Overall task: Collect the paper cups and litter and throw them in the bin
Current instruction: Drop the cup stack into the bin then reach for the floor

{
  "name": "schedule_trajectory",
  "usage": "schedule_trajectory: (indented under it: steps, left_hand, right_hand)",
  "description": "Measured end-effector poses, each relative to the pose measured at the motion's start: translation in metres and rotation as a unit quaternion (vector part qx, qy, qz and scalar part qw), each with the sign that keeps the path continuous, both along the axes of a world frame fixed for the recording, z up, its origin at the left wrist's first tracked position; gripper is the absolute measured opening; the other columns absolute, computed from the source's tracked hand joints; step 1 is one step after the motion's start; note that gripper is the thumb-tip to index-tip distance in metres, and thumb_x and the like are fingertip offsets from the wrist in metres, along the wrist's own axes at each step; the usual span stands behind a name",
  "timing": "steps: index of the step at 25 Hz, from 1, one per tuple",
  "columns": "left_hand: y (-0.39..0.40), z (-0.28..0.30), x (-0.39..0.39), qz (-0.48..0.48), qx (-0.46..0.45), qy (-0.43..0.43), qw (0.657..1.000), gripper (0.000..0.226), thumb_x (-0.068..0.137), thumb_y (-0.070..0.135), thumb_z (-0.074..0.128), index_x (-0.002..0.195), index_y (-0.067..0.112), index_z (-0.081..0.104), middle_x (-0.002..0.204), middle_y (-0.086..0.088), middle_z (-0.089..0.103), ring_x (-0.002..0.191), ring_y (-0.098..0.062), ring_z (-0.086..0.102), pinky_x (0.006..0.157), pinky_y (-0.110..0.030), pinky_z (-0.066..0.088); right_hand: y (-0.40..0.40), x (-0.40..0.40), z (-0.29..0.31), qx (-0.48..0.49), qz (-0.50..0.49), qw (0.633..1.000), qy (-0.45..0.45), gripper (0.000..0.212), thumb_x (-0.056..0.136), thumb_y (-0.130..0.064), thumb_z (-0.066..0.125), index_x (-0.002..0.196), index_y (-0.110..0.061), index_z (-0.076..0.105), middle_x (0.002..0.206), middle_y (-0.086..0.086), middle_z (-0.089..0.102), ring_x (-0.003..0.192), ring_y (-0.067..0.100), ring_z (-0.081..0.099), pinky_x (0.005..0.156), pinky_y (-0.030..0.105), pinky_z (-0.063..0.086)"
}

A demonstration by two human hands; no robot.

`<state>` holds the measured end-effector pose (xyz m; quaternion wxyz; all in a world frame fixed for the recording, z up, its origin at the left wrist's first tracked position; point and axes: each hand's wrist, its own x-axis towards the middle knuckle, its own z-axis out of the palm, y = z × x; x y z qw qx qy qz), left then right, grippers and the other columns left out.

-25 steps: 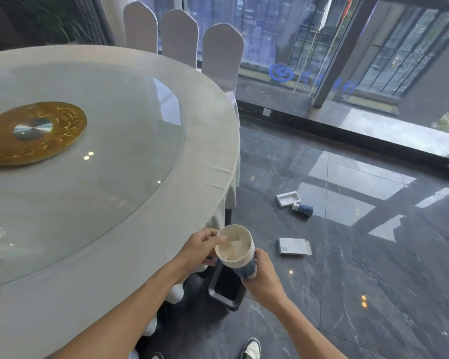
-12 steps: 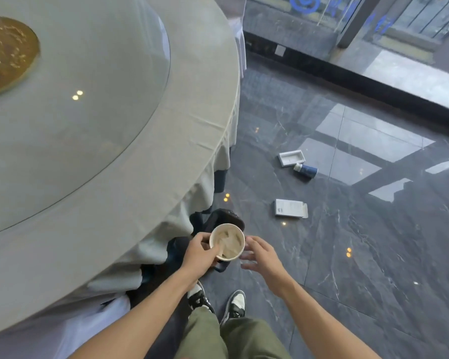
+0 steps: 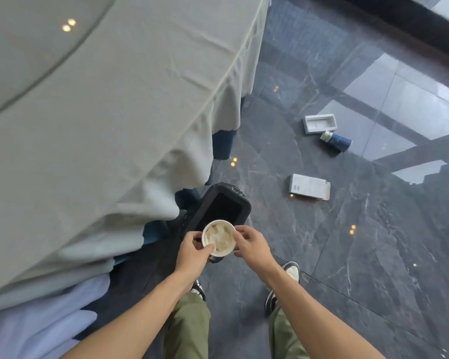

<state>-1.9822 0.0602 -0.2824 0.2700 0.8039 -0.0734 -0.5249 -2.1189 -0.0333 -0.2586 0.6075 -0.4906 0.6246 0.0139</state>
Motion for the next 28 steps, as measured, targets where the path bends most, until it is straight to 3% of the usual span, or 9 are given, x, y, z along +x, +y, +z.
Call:
schedule_trajectory:
  steps: [2, 5, 8, 14, 19, 25, 28]
  left_hand:
    - [0.001, -0.039, -0.008, 0.025, 0.028, -0.001, 0.999, 0.029, 0.090, 0.013, 0.076, 0.115, 0.020, 0.064, 0.110, -0.001, 0.071, 0.103, -0.023, 0.070, 0.081, -0.033, 0.057]
    - [-0.002, -0.079, -0.011, 0.037, 0.061, 0.011, 0.997, 0.026, 0.088, 0.018, 0.075, 0.113, 0.021, 0.068, 0.102, 0.004, 0.073, 0.098, -0.022, 0.072, 0.088, -0.041, 0.060]
    - [-0.004, -0.122, -0.009, 0.020, 0.084, 0.034, 0.996, 0.042, 0.073, 0.035, 0.068, 0.114, 0.025, 0.072, 0.100, 0.003, 0.078, 0.094, -0.024, 0.076, 0.089, -0.049, 0.063]
    - [-0.016, -0.160, 0.003, -0.013, 0.116, 0.030, 0.993, 0.023, 0.090, 0.011, 0.058, 0.105, 0.015, 0.074, 0.100, -0.010, 0.074, 0.085, -0.024, 0.066, 0.077, -0.038, 0.057]
    - [-0.014, -0.175, 0.003, -0.043, 0.138, 0.022, 0.989, 0.012, 0.091, 0.013, 0.060, 0.099, 0.015, 0.069, 0.095, -0.007, 0.070, 0.081, -0.023, 0.062, 0.076, -0.040, 0.057]
    - [-0.021, -0.174, 0.002, -0.092, 0.153, -0.007, 0.984, 0.009, 0.095, 0.011, 0.058, 0.088, 0.015, 0.060, 0.081, -0.002, 0.060, 0.077, -0.023, 0.059, 0.053, -0.027, 0.039]
    - [-0.019, -0.172, 0.003, -0.112, 0.162, -0.010, 0.980, 0.015, 0.096, 0.007, 0.054, 0.103, 0.005, 0.066, 0.092, -0.007, 0.063, 0.080, -0.020, 0.056, 0.056, -0.026, 0.043]
  right_hand:
    - [-0.003, -0.001, -0.051, -0.013, 0.065, 0.997, 0.028, 0.019, 0.099, -0.032, 0.057, 0.111, -0.023, 0.070, 0.097, -0.008, 0.073, 0.092, 0.015, 0.071, 0.087, 0.044, 0.061]
    - [-0.006, 0.003, -0.101, -0.010, 0.117, 0.990, 0.073, 0.029, 0.094, -0.016, 0.052, 0.119, -0.020, 0.066, 0.104, -0.005, 0.072, 0.094, 0.017, 0.068, 0.087, 0.042, 0.059]
    - [-0.012, 0.010, -0.144, -0.018, 0.162, 0.979, 0.122, 0.039, 0.087, -0.007, 0.049, 0.122, -0.017, 0.063, 0.113, 0.002, 0.069, 0.100, 0.022, 0.066, 0.086, 0.040, 0.058]
    - [-0.017, 0.032, -0.207, -0.004, 0.257, 0.950, 0.178, 0.031, 0.084, -0.004, 0.051, 0.111, -0.010, 0.065, 0.110, 0.011, 0.068, 0.097, 0.031, 0.069, 0.085, 0.047, 0.061]
    - [-0.015, 0.039, -0.221, -0.009, 0.301, 0.932, 0.202, 0.030, 0.087, 0.000, 0.051, 0.113, -0.005, 0.065, 0.113, 0.013, 0.065, 0.100, 0.034, 0.069, 0.088, 0.047, 0.060]
    - [-0.019, 0.040, -0.229, -0.014, 0.339, 0.917, 0.207, 0.027, 0.085, -0.001, 0.052, 0.108, -0.007, 0.066, 0.101, 0.012, 0.071, 0.092, 0.032, 0.070, 0.083, 0.045, 0.063]
    - [-0.019, 0.041, -0.232, -0.002, 0.333, 0.922, 0.197, 0.030, 0.085, -0.002, 0.053, 0.110, -0.009, 0.069, 0.101, 0.011, 0.071, 0.091, 0.032, 0.071, 0.082, 0.045, 0.063]
